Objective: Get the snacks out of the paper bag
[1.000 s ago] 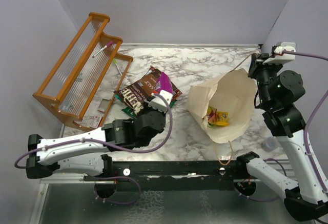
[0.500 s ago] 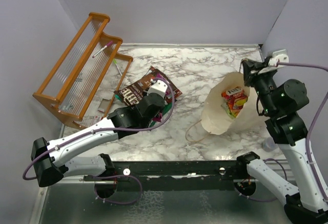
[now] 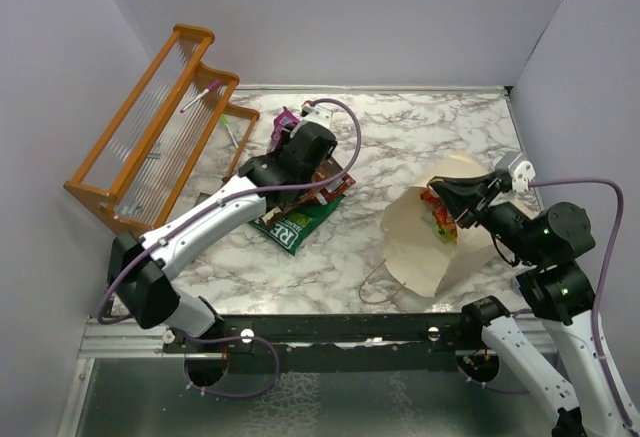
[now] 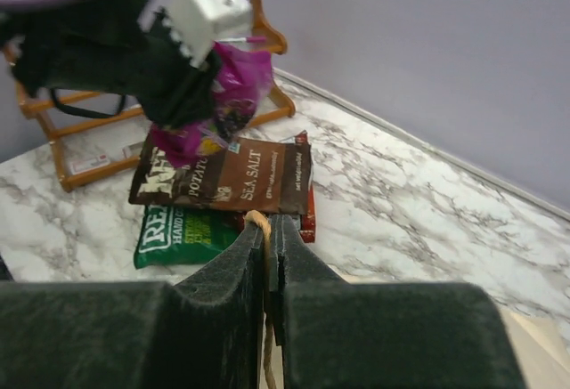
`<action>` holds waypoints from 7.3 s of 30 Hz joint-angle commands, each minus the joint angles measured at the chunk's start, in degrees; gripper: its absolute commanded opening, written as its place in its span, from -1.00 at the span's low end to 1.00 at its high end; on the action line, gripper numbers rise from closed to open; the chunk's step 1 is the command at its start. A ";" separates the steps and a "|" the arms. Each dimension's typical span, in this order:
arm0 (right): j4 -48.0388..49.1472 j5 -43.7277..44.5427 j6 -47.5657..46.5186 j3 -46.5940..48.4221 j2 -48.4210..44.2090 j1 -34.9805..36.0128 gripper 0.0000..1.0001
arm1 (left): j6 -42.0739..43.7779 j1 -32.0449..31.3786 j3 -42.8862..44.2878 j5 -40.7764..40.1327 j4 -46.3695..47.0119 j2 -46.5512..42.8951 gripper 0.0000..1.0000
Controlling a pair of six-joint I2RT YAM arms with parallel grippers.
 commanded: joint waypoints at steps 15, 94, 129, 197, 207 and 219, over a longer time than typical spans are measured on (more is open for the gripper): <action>-2.01 7.85 7.83 -8.03 -18.23 0.03 -0.95 | 0.74 1.61 10.18 2.84 -2.37 27.61 -0.88; 0.91 6.08 9.11 -0.64 -12.39 0.03 -0.95 | 49.92 -31.99 -6.30 26.28 60.56 35.02 0.28; -3.64 5.24 10.09 3.43 -12.45 0.03 -0.95 | 52.31 -27.90 6.80 14.53 66.40 45.94 -1.00; -4.36 8.33 6.92 1.82 -12.91 0.04 -0.95 | 28.50 -40.44 -3.35 15.92 42.24 29.05 -0.29; -4.69 7.89 6.58 3.80 -11.92 0.03 -0.95 | 28.92 -37.70 -5.97 15.96 47.28 28.75 -0.41; -3.58 8.97 6.48 1.84 -12.45 0.02 -0.95 | 24.86 -38.18 -8.04 22.13 39.61 14.12 -1.00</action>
